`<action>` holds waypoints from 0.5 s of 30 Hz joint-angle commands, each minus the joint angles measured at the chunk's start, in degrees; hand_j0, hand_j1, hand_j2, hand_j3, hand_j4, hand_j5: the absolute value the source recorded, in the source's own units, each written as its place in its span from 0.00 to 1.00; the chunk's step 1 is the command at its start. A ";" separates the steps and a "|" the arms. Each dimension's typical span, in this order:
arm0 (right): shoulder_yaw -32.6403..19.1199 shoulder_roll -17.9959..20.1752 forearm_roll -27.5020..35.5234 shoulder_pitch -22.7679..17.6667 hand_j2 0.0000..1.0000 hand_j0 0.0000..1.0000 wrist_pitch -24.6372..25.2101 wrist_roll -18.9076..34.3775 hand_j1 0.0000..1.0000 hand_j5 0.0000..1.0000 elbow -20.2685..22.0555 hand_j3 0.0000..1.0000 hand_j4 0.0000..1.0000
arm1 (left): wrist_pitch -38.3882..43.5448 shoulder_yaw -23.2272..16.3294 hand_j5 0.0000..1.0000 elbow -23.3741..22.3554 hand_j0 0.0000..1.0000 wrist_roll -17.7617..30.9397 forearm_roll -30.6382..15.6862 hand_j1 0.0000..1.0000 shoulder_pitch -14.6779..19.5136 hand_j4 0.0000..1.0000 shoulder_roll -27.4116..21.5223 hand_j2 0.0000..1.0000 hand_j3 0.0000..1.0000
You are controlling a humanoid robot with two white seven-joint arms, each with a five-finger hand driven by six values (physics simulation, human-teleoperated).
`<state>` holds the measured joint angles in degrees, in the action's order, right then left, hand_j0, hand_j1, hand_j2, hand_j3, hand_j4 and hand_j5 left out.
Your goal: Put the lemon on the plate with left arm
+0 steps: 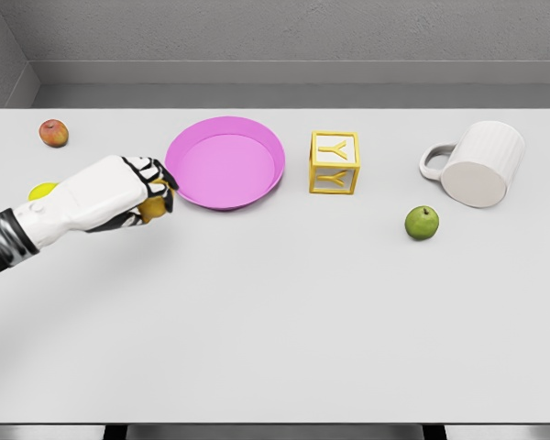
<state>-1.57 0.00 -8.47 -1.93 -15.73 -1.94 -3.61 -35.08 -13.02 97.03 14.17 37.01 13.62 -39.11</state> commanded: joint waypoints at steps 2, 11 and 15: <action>-0.01 0.00 0.03 0.00 1.00 1.00 0.00 0.01 1.00 1.00 0.01 1.00 1.00 | 0.08 -0.08 0.39 -0.88 0.39 -0.02 -0.09 0.39 0.35 0.39 1.14 0.39 0.39; -0.01 0.00 0.03 0.00 1.00 1.00 0.00 0.01 1.00 1.00 0.01 1.00 1.00 | 0.08 -2.54 0.39 -7.29 0.39 0.59 1.22 0.39 5.45 0.39 4.12 0.39 0.39; -0.01 0.00 0.03 0.00 1.00 1.00 0.00 0.01 1.00 1.00 0.01 1.00 1.00 | 0.08 -2.54 0.39 -8.26 0.39 0.59 2.10 0.39 6.15 0.39 5.36 0.39 0.39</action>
<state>-1.57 0.00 -8.46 -1.93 -15.73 -1.94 -3.61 -35.09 -15.50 89.37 14.80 39.14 20.13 -34.38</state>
